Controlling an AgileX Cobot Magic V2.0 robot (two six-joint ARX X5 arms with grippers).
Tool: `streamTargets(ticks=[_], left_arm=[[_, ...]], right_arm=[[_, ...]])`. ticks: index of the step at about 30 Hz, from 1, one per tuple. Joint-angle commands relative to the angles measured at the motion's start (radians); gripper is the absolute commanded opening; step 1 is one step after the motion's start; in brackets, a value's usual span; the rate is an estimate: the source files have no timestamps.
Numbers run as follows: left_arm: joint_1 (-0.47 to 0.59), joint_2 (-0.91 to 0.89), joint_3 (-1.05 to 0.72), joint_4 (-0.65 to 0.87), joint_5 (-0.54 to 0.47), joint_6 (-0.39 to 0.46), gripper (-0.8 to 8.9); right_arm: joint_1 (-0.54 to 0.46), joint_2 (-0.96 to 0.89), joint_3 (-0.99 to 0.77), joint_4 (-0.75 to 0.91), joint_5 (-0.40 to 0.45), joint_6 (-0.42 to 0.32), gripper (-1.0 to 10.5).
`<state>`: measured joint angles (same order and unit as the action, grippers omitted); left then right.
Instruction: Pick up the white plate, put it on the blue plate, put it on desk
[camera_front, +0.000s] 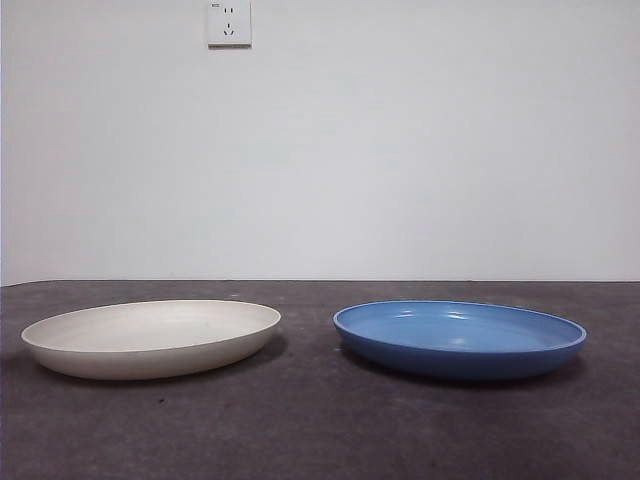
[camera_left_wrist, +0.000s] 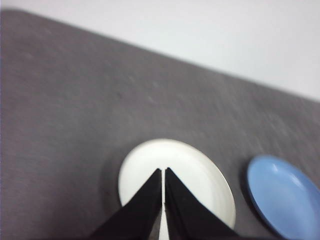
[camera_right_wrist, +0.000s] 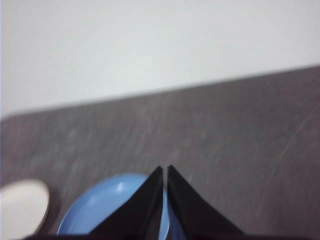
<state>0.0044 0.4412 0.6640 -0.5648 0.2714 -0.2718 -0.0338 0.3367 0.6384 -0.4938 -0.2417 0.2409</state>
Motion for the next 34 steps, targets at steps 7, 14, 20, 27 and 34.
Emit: streamTargets(ticks=[7,14,20,27,34], left_arm=[[-0.008,0.220,0.200,-0.199,0.173,0.189,0.10],[-0.053,0.295,0.274,-0.323,0.226,0.267,0.09],[-0.078,0.297,0.274,-0.348,0.229,0.283,0.10],[-0.078,0.297,0.274,-0.348,0.228,0.279,3.35],[-0.078,0.300,0.274,-0.342,0.227,0.277,4.69]], right_arm=[[0.001,0.279,0.248,-0.266,-0.195,-0.170,0.1],[0.043,0.396,0.321,-0.426,-0.266,-0.264,0.1],[0.093,0.414,0.321,-0.472,-0.263,-0.301,0.1],[0.098,0.414,0.321,-0.472,-0.263,-0.293,2.4],[0.098,0.414,0.321,-0.472,-0.263,-0.277,4.1]])
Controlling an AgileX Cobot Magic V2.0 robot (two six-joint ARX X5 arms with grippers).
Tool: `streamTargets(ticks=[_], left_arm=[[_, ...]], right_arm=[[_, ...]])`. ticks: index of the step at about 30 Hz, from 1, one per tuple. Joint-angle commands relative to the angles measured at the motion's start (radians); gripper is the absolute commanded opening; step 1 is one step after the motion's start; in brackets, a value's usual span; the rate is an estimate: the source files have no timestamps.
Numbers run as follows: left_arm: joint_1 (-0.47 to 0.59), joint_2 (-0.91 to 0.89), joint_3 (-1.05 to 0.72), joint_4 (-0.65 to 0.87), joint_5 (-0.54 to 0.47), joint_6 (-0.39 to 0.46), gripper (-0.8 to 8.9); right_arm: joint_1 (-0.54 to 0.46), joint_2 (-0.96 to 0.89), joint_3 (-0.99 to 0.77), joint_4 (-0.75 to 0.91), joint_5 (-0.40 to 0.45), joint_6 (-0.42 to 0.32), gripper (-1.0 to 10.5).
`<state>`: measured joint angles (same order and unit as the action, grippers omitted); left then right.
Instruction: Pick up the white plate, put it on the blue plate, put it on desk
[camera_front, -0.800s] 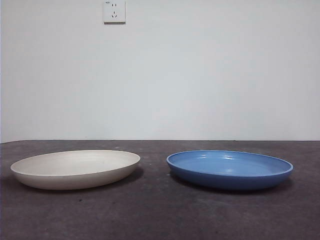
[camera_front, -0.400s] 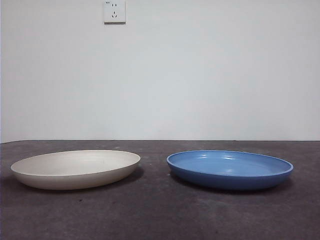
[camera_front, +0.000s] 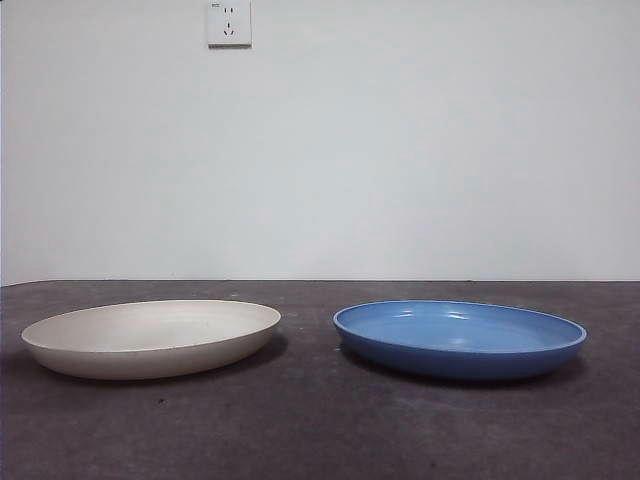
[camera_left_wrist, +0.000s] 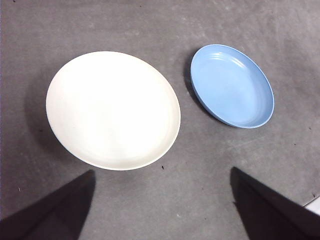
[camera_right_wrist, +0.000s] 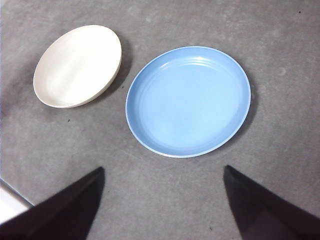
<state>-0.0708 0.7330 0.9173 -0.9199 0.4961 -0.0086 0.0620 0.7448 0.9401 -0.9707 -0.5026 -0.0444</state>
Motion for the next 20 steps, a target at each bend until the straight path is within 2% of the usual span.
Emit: streamTargets(ticks=[1,5,11,20], left_arm=[[-0.003,0.012,0.021,0.018,0.002,0.011,4.69],[-0.003,0.040,0.021,0.050,-0.011,-0.012,4.68],[-0.003,0.140,0.021,0.106,-0.096,-0.056,4.68],[-0.003,0.389,0.023,0.229,-0.192,-0.060,4.66]], right_arm=[[0.003,0.005,0.019,0.005,-0.002,0.010,4.1],[0.003,0.005,0.019,0.005,-0.002,0.011,4.1],[0.005,0.005,0.019,0.005,-0.002,0.011,4.1],[0.030,0.005,0.019,0.005,-0.002,0.011,4.1]])
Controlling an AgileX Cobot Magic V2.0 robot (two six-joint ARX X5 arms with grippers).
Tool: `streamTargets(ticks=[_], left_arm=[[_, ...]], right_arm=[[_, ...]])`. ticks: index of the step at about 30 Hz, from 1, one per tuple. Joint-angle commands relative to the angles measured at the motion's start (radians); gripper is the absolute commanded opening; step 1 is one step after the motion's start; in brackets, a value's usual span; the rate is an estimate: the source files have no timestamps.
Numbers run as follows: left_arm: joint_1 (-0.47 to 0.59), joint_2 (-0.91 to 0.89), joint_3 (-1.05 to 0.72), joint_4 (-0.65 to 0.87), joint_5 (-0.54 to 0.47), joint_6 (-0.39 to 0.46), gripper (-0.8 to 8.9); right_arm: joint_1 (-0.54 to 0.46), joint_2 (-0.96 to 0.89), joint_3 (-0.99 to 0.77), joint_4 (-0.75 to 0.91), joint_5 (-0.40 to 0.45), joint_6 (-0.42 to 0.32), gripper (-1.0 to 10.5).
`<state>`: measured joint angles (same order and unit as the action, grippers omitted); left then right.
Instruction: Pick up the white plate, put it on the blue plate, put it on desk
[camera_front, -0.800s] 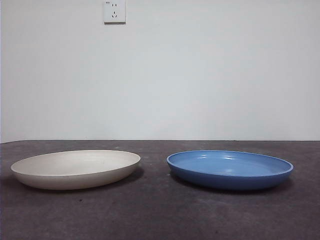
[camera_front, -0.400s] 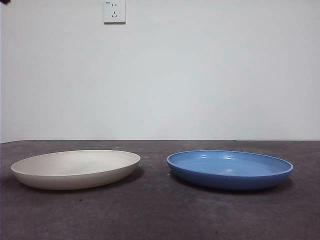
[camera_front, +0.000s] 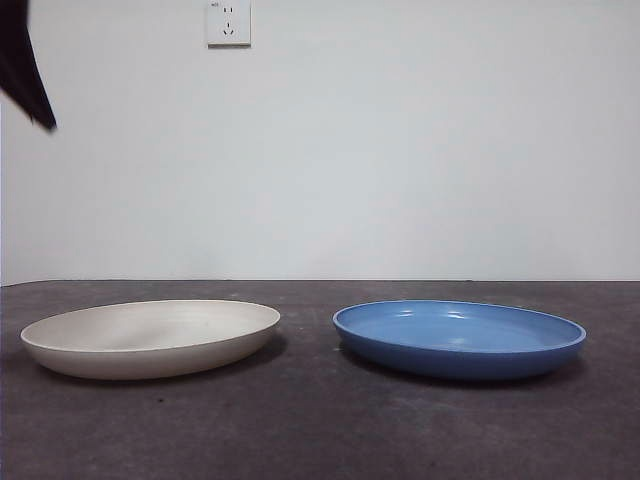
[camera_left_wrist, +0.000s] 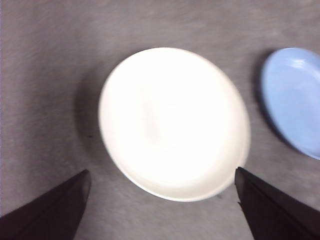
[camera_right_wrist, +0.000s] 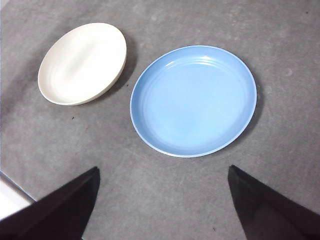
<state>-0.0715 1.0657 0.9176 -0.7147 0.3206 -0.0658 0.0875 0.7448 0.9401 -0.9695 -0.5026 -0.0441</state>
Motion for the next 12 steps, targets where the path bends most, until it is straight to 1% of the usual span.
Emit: streamTargets(ticks=[1,5,12], left_arm=[[-0.002,0.087,0.022,0.037,-0.017,-0.003,4.66],[-0.003,0.198,0.022,0.100,-0.024,-0.006,4.65],[-0.008,0.359,0.023,0.198,-0.067,-0.006,4.65]], right_arm=[[0.005,0.005,0.019,0.004,-0.002,0.011,4.1],[0.005,0.005,0.019,0.005,-0.002,0.010,4.1],[0.005,0.006,0.019,0.008,-0.002,0.010,4.1]])
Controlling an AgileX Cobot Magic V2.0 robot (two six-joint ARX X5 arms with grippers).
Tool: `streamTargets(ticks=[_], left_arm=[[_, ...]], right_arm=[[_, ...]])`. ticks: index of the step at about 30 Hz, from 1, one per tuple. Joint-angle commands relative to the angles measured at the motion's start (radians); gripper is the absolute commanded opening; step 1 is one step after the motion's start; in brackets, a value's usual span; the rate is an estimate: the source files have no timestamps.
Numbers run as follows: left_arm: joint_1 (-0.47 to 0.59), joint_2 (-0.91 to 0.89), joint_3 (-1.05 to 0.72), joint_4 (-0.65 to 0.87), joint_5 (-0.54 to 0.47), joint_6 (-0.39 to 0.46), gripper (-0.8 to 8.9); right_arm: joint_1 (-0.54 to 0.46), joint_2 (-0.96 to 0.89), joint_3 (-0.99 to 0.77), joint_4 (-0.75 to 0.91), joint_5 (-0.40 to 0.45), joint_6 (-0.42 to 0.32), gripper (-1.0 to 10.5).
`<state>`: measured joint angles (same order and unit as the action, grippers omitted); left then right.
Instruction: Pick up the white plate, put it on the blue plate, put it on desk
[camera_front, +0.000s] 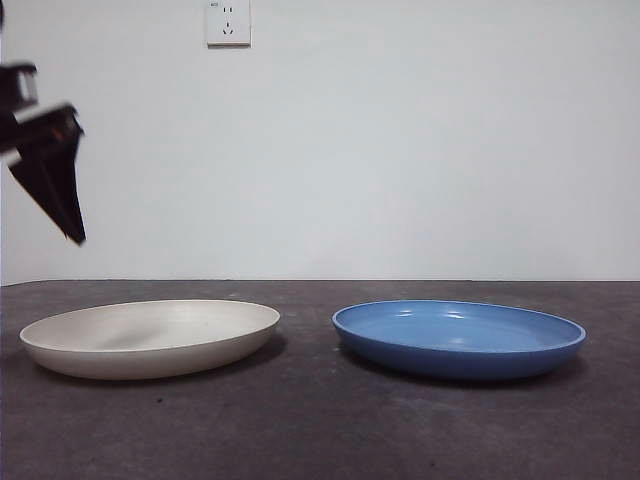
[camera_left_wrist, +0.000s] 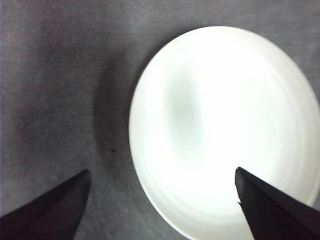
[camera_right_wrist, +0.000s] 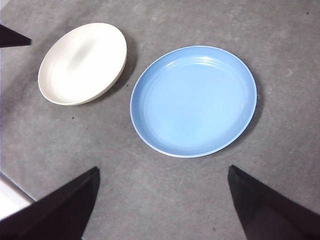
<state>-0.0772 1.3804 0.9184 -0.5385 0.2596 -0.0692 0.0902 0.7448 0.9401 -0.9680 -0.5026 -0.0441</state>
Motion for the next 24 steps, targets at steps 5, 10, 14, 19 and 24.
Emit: streamTargets(ticks=[5,10,14,19,24], left_arm=[[-0.002,0.137,0.022,0.085,-0.006,-0.021,4.62],[-0.010,0.201,0.022,0.117,-0.006,-0.026,4.47],[-0.023,0.226,0.022,0.120,-0.009,-0.026,3.92],[-0.035,0.229,0.022,0.116,-0.036,-0.030,2.36],[-0.035,0.229,0.022,0.110,-0.036,-0.048,0.75]], right_arm=[[0.002,0.006,0.019,0.006,-0.002,0.010,4.1],[0.002,0.005,0.019,0.006,-0.002,0.010,4.1],[0.002,0.005,0.019,0.006,-0.002,0.010,4.1],[0.002,0.005,0.019,0.006,-0.002,0.010,4.1],[0.002,0.005,0.019,0.006,-0.002,0.010,4.1]])
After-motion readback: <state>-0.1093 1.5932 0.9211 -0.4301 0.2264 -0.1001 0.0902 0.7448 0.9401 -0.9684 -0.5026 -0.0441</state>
